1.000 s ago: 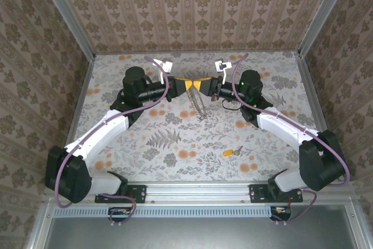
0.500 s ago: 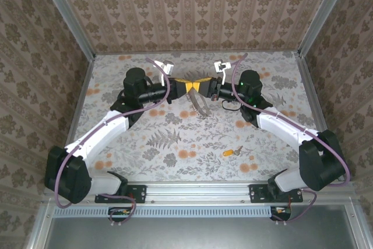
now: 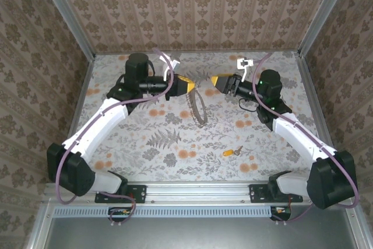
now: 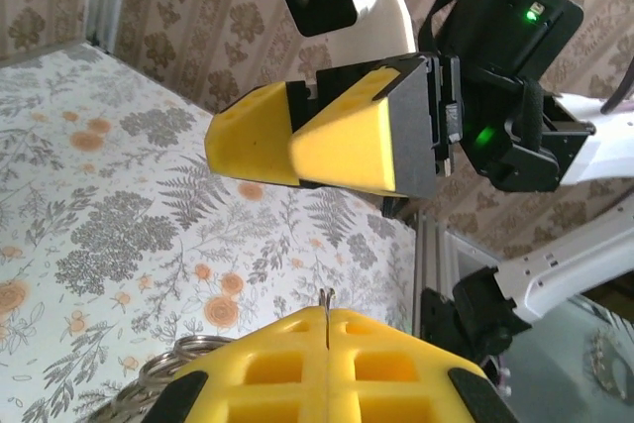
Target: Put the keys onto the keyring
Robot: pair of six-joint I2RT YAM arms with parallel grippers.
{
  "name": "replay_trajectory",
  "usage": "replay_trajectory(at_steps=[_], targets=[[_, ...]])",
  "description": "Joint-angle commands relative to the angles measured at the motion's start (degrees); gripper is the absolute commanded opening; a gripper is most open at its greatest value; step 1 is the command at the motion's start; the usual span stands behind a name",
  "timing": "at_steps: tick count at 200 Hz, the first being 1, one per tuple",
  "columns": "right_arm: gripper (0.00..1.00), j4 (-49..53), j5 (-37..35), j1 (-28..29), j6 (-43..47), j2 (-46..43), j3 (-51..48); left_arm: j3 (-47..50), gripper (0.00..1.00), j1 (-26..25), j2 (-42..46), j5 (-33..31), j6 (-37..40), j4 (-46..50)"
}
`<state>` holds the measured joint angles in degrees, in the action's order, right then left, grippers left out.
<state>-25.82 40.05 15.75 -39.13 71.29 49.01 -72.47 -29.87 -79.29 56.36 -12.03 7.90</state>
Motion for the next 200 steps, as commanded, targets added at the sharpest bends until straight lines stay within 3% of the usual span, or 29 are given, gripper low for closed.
replay_trajectory(at_steps=[1,76,129,200], targets=[[0.57,2.62,3.26,0.02,1.62,-1.06,0.10,-5.01,0.00,0.34,-1.79,4.37,9.40,12.08],[0.53,2.30,10.25,1.70,4.58,0.97,2.63,-9.16,0.00,0.78,-5.92,5.14,13.60,17.57],[0.37,2.18,11.03,3.65,5.33,2.91,4.10,-9.54,0.00,0.78,-6.58,5.35,13.36,17.25],[0.32,2.91,11.10,5.67,6.16,3.76,4.94,-9.47,0.00,0.69,-6.47,5.69,13.09,16.95]])
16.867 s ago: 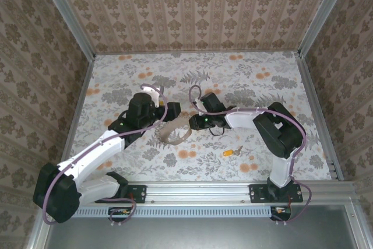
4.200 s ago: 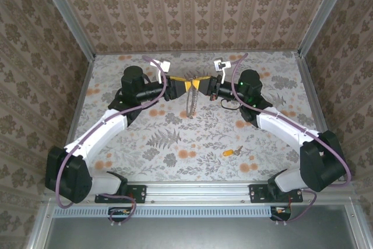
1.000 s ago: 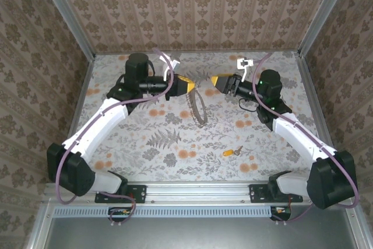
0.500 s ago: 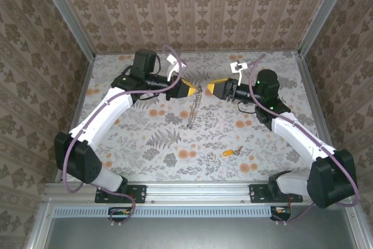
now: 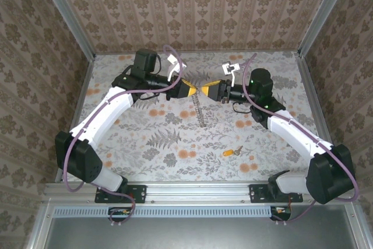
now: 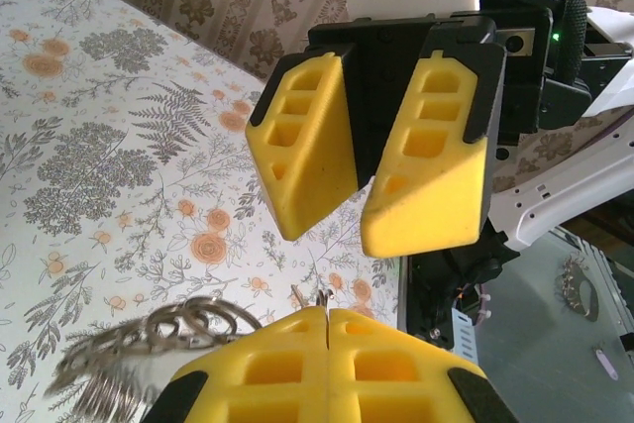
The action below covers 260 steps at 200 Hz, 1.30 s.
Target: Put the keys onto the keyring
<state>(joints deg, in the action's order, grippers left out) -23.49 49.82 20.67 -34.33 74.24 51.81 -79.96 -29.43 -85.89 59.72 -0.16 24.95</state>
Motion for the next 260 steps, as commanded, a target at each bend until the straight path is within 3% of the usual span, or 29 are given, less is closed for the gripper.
replay_trajectory(at_steps=[1,82,142,179,223,238,250,260], targets=[[0.32,0.60,1.33,0.81,1.40,0.86,2.19,-1.96,0.00,0.25,0.12,2.37,1.22,-0.13],[0.29,0.90,1.68,2.01,2.05,2.68,3.21,-2.04,0.00,0.25,0.73,2.77,1.22,0.01],[0.08,1.24,2.69,2.60,2.66,2.79,3.24,-2.21,0.00,0.25,0.73,2.77,1.13,0.09],[0.00,1.55,2.87,2.72,2.91,3.07,3.71,-2.21,0.00,0.08,0.77,2.77,1.00,-0.03],[0.00,1.85,3.62,3.20,3.28,3.40,4.42,-2.20,0.00,-0.19,0.70,2.55,0.48,-0.32],[0.11,2.08,3.69,3.44,3.26,3.63,4.66,-2.19,0.00,-0.35,0.80,2.39,0.47,-0.33],[0.10,2.13,3.75,3.59,3.24,3.72,4.73,-2.21,0.00,-0.41,0.87,2.38,0.47,-0.34],[0.04,2.12,3.72,3.68,3.38,3.72,4.87,-2.21,0.00,-0.46,0.91,2.24,0.44,-0.34]])
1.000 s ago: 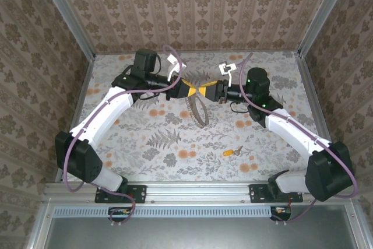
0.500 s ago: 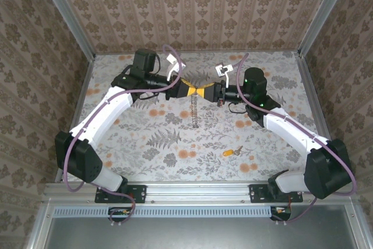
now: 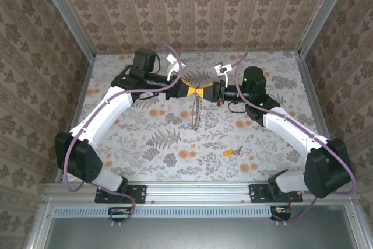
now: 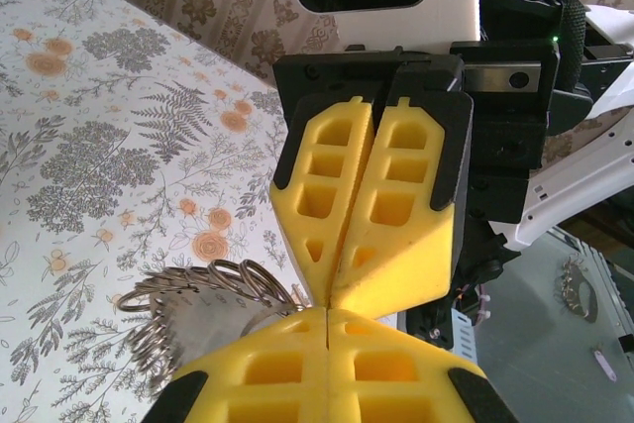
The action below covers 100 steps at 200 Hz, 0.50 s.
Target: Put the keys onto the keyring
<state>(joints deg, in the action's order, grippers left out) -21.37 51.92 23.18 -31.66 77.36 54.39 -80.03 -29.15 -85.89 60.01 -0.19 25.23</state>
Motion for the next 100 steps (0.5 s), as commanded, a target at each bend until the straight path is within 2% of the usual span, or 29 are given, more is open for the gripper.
replay_trajectory(at_steps=[1,7,37,62,100], targets=[[0.03,0.00,1.66,1.17,0.72,0.60,2.25,-2.15,0.00,-0.74,0.95,1.96,0.45,-0.62],[0.00,0.01,1.62,1.17,0.72,0.60,2.28,-2.15,0.00,-0.80,0.92,2.00,0.44,-0.67],[0.00,0.00,0.58,1.24,0.97,0.18,2.02,-2.15,0.00,-1.09,0.90,1.66,0.14,-1.19],[0.00,-0.73,-2.60,1.13,1.55,-0.61,1.06,-1.73,0.00,-1.00,1.64,-1.85,-1.38,-2.12],[0.00,-2.89,-5.09,0.60,0.95,-1.90,0.45,1.62,0.40,0.35,6.22,-7.60,-6.28,-7.69]])
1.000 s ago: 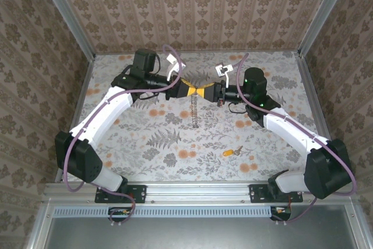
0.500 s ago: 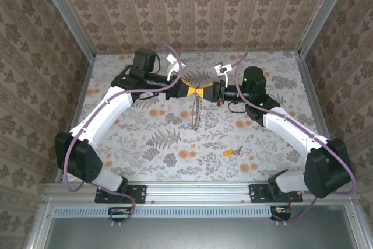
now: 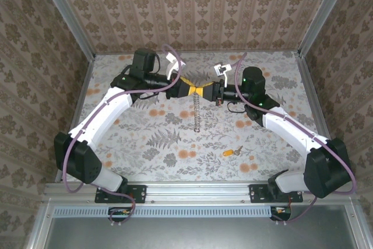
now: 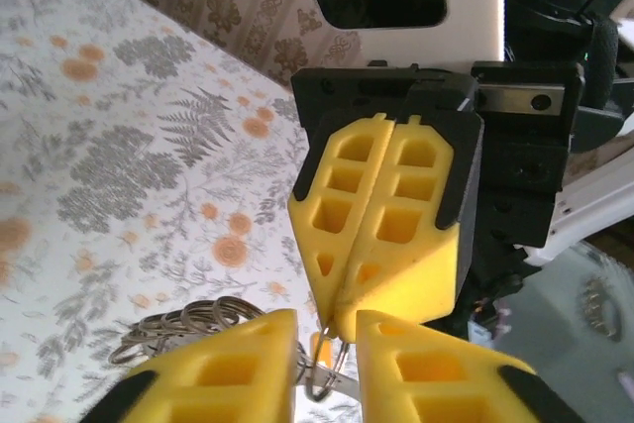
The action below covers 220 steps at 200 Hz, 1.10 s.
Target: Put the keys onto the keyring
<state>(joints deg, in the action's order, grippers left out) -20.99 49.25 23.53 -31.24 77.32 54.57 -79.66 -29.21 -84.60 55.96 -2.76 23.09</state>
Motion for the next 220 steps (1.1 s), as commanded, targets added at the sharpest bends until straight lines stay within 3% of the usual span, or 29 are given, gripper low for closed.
replay_trajectory(at_steps=[1,29,56,107,158,220], targets=[[0.00,-3.31,-2.51,0.22,0.55,-1.93,0.32,1.30,0.41,0.49,5.04,-3.74,-3.81,-5.62],[0.00,-5.07,-4.60,0.14,0.35,-3.26,-0.19,4.92,0.63,1.88,9.46,-9.13,-8.38,-10.09],[0.00,-10.72,-7.01,0.11,-1.67,-4.17,-1.76,10.33,0.68,2.67,13.03,-12.65,-14.82,-17.42],[0.00,-25.91,-11.63,0.22,-7.77,-3.40,-2.50,18.04,0.59,1.96,14.21,-10.77,-28.65,-34.76],[0.00,-32.36,-15.19,1.72,-10.06,-2.42,-1.23,18.06,0.51,-2.35,12.75,-12.68,-31.55,-41.06],[0.00,-33.50,-15.72,2.09,-11.28,-2.01,-1.01,17.51,0.46,-3.04,11.04,-14.16,-33.98,-47.90]])
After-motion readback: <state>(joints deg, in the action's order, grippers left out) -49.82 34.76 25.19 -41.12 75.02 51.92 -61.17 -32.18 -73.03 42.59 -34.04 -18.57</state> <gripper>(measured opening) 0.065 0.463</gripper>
